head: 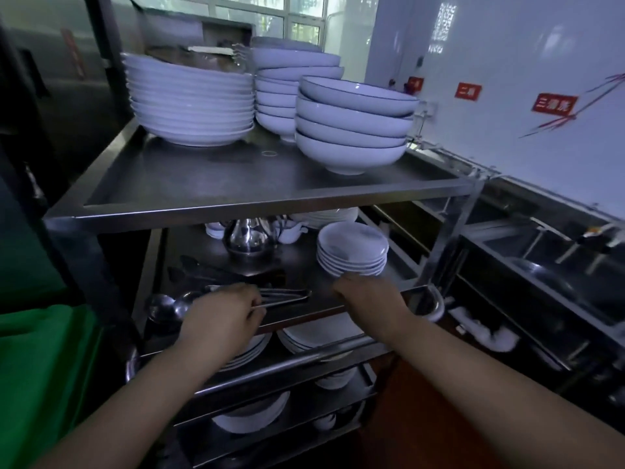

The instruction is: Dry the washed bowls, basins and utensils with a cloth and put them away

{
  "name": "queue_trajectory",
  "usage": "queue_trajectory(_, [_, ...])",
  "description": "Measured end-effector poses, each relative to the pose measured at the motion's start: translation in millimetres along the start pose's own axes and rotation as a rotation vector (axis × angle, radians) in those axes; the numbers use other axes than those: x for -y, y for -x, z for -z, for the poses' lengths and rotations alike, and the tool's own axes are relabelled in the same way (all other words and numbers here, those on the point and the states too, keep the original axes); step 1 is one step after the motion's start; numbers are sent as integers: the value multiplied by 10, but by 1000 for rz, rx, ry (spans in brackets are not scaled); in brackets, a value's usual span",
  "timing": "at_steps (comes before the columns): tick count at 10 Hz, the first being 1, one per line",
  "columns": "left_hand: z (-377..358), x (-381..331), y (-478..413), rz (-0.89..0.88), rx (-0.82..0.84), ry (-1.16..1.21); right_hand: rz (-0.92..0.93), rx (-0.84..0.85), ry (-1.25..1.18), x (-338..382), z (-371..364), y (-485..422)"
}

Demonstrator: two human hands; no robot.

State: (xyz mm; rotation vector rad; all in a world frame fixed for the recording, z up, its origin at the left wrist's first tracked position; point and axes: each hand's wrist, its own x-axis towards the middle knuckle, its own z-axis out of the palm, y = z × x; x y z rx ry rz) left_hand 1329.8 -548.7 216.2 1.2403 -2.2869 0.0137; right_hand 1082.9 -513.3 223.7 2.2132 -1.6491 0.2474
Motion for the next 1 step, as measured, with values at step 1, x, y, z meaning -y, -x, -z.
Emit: queue_trajectory(1, [136, -209, -59, -97, -56, -153, -19, -11, 91, -79, 313, 19])
